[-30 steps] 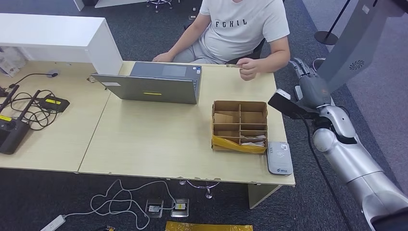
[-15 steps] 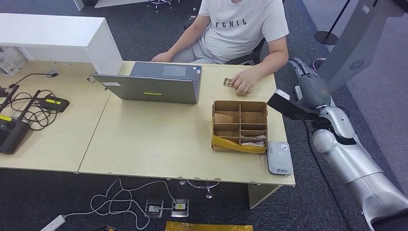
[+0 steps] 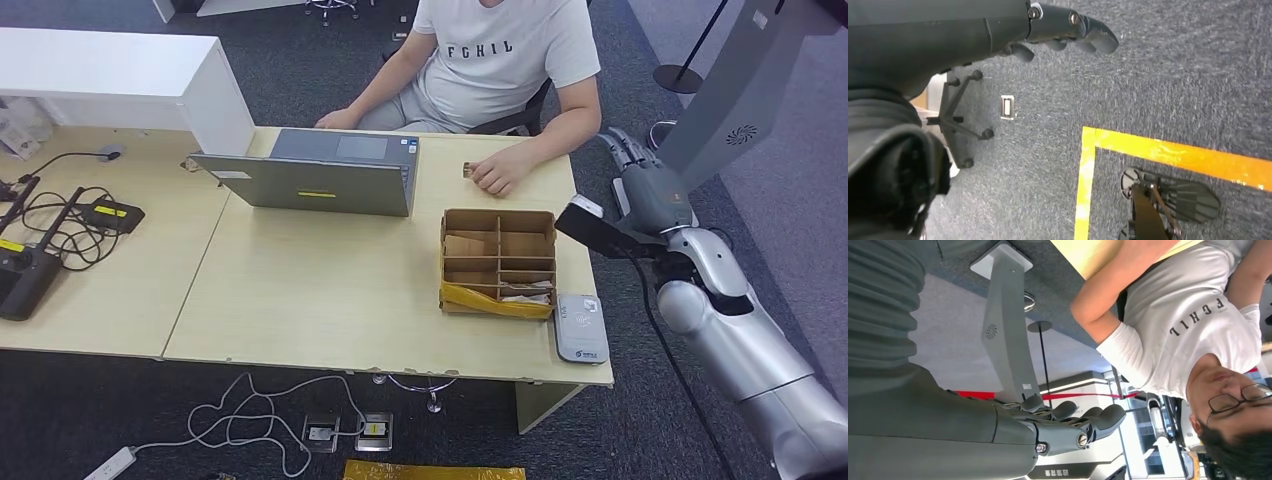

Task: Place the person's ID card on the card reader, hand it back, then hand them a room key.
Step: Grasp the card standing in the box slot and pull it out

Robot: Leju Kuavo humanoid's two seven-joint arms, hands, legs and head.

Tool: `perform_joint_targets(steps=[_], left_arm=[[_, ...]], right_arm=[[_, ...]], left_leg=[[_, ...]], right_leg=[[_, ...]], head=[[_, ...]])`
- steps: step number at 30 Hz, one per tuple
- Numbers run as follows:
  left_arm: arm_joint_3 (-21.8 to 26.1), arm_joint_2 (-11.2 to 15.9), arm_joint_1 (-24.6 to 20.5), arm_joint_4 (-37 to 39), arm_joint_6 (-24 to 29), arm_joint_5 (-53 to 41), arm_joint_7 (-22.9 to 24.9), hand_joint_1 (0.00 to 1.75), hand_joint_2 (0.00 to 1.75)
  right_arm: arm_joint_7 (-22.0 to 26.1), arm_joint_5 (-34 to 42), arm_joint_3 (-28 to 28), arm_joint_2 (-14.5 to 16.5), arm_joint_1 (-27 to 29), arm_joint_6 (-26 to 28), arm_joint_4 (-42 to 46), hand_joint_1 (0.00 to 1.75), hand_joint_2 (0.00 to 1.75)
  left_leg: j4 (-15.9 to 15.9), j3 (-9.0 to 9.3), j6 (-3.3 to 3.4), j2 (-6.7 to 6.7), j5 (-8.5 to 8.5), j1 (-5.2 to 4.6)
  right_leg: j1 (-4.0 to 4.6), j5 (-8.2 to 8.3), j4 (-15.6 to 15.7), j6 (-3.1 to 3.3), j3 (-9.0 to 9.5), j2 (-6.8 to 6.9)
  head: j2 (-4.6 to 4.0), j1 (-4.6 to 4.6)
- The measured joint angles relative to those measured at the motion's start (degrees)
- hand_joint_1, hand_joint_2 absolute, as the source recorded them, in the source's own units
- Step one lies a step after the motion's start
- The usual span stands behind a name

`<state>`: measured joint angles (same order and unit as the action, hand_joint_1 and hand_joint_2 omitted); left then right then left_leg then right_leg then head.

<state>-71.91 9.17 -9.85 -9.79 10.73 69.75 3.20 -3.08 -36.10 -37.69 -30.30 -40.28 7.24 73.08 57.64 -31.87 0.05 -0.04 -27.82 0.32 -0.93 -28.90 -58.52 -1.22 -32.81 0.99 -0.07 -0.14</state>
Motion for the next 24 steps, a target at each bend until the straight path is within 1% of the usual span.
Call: perform_joint_targets(steps=[5,11,15,24], left_arm=[[0.0,0.2,0.1,0.0,0.6,0.6,0.2,0.0,0.0],[0.0,0.7,0.2,0.0,0.7,0.6,0.2,0.0,0.0],[0.0,1.0,0.2,0.0,0.8,0.4,0.2,0.0,0.0],[0.0,1.1,0.2,0.0,0.8,0.0,0.2,0.0,0.0]], right_arm=[[-2.7,1.4,0.7,-2.5,2.0,-2.9,5.2,0.0,1.75],[-7.1,4.8,0.6,-6.2,4.2,-7.1,13.4,0.0,1.75],[-8.7,6.8,0.1,-8.6,5.5,-6.8,17.4,0.0,1.75],[-10.4,8.8,-2.3,-12.9,8.4,-4.4,21.5,0.0,1.75]], left_leg=[[0.0,0.0,0.0,0.0,0.0,0.0],[0.0,-0.01,0.0,0.0,0.0,0.0],[0.0,0.0,0.0,0.01,0.0,0.0],[0.0,0.0,0.0,0.01,-0.01,-0.01]], right_leg=[[0.0,0.0,0.0,0.0,0.0,-0.01],[0.0,0.0,0.0,0.0,0.0,0.0],[0.0,0.0,0.0,0.0,0.0,-0.01],[-0.01,0.0,0.0,0.0,0.0,-0.01]], head=[[0.0,0.0],[0.0,0.0],[0.0,-0.01],[0.0,-0.01]])
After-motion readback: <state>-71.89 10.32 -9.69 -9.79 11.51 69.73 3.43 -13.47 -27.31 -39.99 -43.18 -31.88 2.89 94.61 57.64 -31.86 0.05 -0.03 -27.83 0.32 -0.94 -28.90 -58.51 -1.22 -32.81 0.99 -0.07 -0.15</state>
